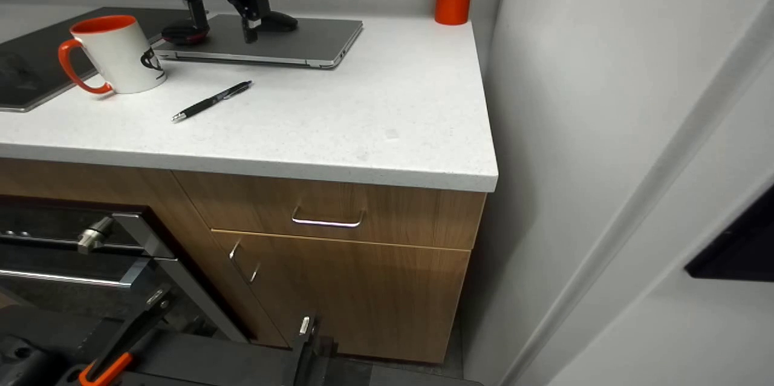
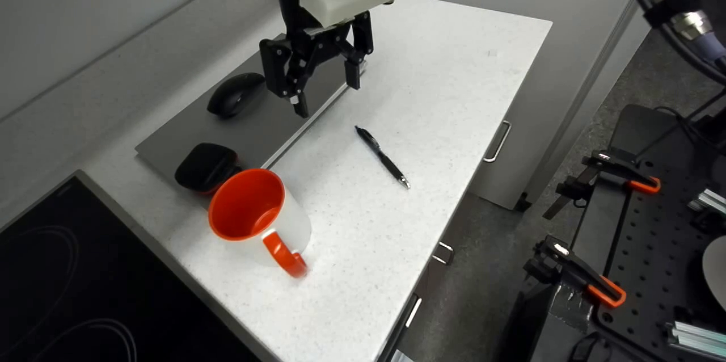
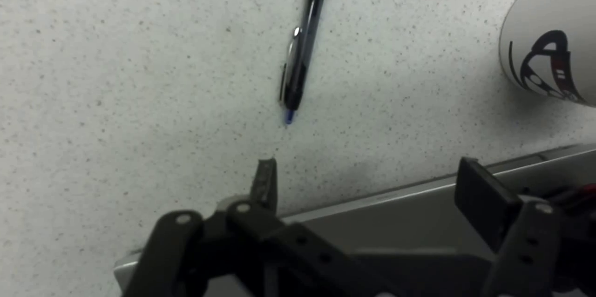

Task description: Remove the marker from the mug and put it on the counter

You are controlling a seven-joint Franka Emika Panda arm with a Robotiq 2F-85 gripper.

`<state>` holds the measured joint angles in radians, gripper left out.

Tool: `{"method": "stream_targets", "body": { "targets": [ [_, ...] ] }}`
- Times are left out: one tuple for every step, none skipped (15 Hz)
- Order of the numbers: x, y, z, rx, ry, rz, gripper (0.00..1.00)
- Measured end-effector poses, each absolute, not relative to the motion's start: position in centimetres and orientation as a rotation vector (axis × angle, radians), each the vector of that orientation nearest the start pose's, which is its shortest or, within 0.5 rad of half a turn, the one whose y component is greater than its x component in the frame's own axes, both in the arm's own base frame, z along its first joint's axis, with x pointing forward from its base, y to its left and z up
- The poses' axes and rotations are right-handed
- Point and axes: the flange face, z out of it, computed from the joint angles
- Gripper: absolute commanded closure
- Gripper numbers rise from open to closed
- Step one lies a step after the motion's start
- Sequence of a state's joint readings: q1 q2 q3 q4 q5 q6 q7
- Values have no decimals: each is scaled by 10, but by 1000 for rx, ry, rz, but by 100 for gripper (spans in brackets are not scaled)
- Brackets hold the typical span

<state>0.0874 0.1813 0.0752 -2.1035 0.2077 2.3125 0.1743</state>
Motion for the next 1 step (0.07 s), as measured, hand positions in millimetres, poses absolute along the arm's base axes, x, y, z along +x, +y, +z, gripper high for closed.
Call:
{"method": "stream_targets", "body": {
  "targets": [
    [565, 96, 336, -2962, 224, 2, 0]
  ]
}}
